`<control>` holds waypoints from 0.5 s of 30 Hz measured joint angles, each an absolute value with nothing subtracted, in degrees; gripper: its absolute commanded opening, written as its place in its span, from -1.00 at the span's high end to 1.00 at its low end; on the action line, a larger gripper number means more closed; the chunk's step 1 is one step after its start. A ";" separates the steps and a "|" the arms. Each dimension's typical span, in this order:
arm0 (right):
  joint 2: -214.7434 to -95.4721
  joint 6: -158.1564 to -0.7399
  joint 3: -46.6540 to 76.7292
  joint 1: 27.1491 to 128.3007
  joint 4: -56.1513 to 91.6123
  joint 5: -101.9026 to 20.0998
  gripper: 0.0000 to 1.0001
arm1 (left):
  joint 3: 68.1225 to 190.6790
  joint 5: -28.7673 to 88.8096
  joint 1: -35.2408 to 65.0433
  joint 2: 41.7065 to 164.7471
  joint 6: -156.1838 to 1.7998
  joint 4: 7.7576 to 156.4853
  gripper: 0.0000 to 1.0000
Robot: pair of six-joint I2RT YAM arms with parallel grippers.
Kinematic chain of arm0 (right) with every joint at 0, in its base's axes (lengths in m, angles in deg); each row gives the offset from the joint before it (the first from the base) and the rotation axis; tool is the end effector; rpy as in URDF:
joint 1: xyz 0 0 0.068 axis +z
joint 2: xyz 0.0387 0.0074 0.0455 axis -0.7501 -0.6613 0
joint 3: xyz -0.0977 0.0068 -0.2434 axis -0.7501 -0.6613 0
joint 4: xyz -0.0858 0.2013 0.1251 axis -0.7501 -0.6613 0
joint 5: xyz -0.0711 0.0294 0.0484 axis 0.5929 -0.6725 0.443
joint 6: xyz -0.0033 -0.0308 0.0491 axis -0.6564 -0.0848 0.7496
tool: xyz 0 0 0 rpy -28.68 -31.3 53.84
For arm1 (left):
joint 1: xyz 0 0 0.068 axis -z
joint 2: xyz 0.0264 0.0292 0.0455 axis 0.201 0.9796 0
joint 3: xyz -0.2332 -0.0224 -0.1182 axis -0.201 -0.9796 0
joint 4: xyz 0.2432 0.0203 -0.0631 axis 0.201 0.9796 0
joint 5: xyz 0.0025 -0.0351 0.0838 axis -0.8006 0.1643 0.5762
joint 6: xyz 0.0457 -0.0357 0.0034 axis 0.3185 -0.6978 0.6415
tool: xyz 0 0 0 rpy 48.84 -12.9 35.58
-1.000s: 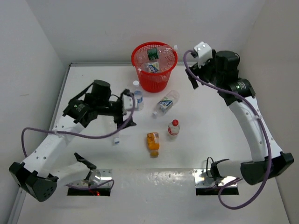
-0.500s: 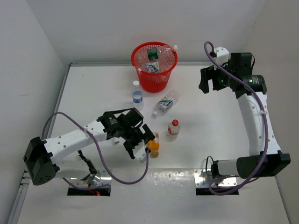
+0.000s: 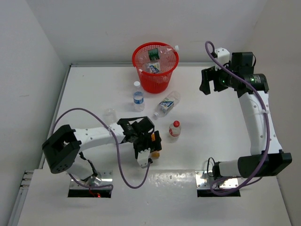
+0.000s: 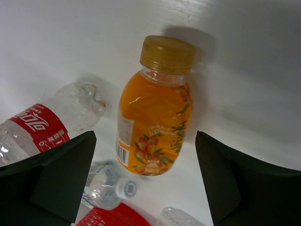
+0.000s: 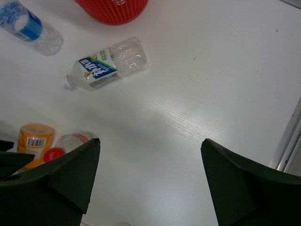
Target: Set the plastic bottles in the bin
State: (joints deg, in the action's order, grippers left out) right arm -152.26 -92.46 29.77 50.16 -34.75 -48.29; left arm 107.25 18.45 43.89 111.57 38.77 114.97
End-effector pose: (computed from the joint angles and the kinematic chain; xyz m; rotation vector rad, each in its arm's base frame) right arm 0.2714 0.0181 0.3946 -0.2891 2.2504 0.2567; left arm 0.1413 -0.2304 0.1826 2.5702 0.3520 -0.1695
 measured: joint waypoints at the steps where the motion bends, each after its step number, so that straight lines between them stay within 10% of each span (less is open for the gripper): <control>1: -152.33 -92.50 29.77 50.16 -34.75 -48.29 -0.73 | 107.25 18.60 43.93 112.24 39.64 114.03 -0.87; 8: -153.31 -93.14 29.77 50.23 -34.86 -48.27 -0.75 | 107.32 19.67 44.34 118.54 44.30 109.74 -0.82; 15: -154.30 -93.81 30.58 50.23 -34.86 -48.29 -0.73 | 107.32 21.14 44.34 121.12 46.46 108.96 -0.14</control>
